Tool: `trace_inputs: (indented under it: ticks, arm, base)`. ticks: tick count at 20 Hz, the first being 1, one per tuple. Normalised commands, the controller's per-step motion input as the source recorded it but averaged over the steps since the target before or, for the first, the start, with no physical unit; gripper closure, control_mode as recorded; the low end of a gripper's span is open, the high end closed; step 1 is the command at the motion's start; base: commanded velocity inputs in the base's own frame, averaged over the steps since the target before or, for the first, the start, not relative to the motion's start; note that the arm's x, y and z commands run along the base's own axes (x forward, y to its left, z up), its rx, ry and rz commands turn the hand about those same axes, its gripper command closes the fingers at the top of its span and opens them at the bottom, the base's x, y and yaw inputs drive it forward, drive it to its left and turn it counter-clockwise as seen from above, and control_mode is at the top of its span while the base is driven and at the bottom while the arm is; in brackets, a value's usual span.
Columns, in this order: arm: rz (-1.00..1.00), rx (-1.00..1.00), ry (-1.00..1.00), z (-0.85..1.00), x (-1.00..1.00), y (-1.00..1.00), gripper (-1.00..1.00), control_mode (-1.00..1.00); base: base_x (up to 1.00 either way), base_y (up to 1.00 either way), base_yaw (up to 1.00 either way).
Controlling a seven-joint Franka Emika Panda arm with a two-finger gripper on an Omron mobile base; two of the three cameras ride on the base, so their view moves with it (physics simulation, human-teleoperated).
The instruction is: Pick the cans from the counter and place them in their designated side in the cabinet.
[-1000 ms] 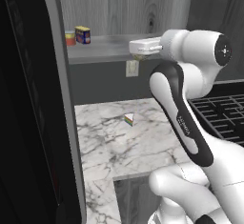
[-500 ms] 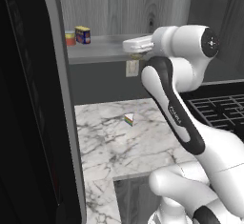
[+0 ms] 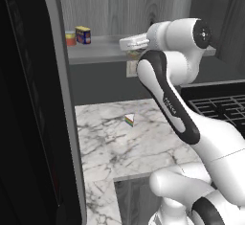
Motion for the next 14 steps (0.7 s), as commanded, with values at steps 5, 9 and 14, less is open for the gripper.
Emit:
trace_inputs:
  ticks: [5, 9, 14]
  arm:
    - [0.0, -0.01, 0.0, -0.01, 0.19, 0.01, 1.0, -1.0]
    - [0.0, -0.01, 0.0, -0.04, 0.23, 0.06, 1.0, -1.0]
    - [0.0, 0.0, 0.0, -0.03, 0.23, 0.06, 1.0, -1.0]
  base:
    - [0.0, 0.0, 0.0]
    - [0.0, 0.0, 0.0]
    - [0.0, 0.0, 0.0]
